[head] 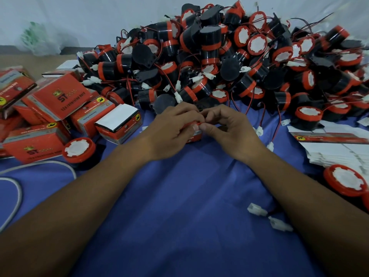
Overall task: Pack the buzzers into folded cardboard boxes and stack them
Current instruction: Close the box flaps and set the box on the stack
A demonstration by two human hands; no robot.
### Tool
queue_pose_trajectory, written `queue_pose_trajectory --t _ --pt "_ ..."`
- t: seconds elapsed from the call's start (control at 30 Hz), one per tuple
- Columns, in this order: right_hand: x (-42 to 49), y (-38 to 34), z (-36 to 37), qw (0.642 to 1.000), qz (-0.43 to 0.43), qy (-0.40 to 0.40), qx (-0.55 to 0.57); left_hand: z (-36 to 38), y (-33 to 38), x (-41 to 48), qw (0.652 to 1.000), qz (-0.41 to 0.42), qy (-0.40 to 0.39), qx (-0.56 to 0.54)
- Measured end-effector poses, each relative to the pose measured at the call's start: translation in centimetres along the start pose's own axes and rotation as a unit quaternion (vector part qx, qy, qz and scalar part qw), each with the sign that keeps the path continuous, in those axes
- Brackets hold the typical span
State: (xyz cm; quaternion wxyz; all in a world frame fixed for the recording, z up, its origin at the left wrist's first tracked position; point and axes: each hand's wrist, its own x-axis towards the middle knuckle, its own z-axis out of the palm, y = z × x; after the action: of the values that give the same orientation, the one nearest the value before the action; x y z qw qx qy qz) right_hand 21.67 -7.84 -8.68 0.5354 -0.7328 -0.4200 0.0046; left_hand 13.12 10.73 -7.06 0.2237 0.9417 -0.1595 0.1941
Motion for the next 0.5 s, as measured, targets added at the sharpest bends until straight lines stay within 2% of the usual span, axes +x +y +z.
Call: queue_pose_trajectory --t 0.17,0.4,0.5 --pt "0.0 -0.1 0.0 0.998 -0.042 -0.001 -0.038 -0.3 0.1 -0.2 0.997 -0.020 0.042 -0.062" --pt "0.5 -0.8 -0.2 0.983 -0.123 -0.009 -0.134 -0.6 0.5 -0.3 0.995 -0.037 0.006 -0.087" --pt "0.7 -1.2 -0.3 0.977 -0.145 -0.032 -0.154 -0.5 0.3 -0.4 0.994 -0.044 0.023 -0.094"
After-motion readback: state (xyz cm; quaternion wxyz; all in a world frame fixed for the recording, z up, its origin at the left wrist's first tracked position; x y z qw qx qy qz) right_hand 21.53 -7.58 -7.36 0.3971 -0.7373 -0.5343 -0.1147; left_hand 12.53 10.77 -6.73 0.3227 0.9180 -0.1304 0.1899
